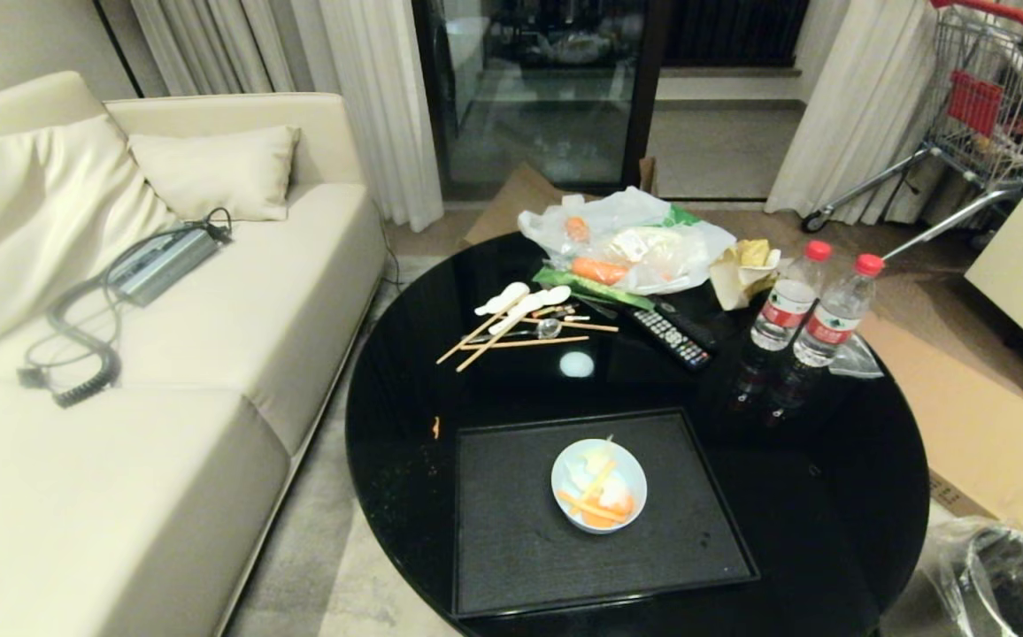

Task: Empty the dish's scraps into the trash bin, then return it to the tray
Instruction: Pick up the bowl with leftover food

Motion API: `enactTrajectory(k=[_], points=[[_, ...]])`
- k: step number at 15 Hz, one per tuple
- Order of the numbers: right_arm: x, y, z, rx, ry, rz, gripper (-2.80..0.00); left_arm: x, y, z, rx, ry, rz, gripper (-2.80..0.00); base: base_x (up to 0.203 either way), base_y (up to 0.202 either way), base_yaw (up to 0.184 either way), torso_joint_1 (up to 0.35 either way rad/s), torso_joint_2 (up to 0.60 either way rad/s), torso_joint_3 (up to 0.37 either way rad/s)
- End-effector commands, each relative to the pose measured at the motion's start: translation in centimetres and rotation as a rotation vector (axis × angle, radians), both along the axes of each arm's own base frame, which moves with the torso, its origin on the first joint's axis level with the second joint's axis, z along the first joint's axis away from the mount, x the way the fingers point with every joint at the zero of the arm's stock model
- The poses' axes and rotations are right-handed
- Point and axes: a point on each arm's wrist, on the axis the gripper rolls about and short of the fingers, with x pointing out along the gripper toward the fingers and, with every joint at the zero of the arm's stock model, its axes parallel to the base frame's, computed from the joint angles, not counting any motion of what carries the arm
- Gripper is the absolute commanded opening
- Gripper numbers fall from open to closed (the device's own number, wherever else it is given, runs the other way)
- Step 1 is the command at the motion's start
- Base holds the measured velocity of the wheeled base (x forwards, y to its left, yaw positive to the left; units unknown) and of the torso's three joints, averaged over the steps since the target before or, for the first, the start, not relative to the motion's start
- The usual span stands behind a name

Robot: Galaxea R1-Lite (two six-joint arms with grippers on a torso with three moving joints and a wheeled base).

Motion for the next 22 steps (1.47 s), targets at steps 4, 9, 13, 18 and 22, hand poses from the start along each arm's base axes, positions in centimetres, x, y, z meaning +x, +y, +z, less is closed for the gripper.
enactTrajectory(k=[4,9,13,18,22], points=[[0.0,0.0,0.0,0.0,0.0,0.0,-2.8,0.0,0.0,0.01,0.001,-0.001,0.0,-2.8,0.0,0.0,0.0,0.003,0.0,-0.199],[0.0,0.0,0.02,0.0,-0.002,0.0,-2.8,0.0,0.0,0.01,0.001,-0.001,0.002,-2.8,0.0,0.0,0.0,0.006,0.0,-0.199],[0.0,0.0,0.01,0.0,-0.001,0.0,-2.8,0.0,0.0,0.01,0.002,-0.001,0.002,-2.8,0.0,0.0,0.0,0.006,0.0,-0.14],[0.0,0.0,0.02,-0.004,-0.002,0.001,-2.8,0.0,0.0,0.01,0.002,-0.001,0.002,-2.8,0.0,0.0,0.0,0.0,0.0,-0.008],[0.0,0.0,-0.01,-0.014,0.001,0.001,-2.8,0.0,0.01,0.01,0.002,-0.001,0.003,-2.8,0.0,0.0,0.0,0.0,0.0,0.0]])
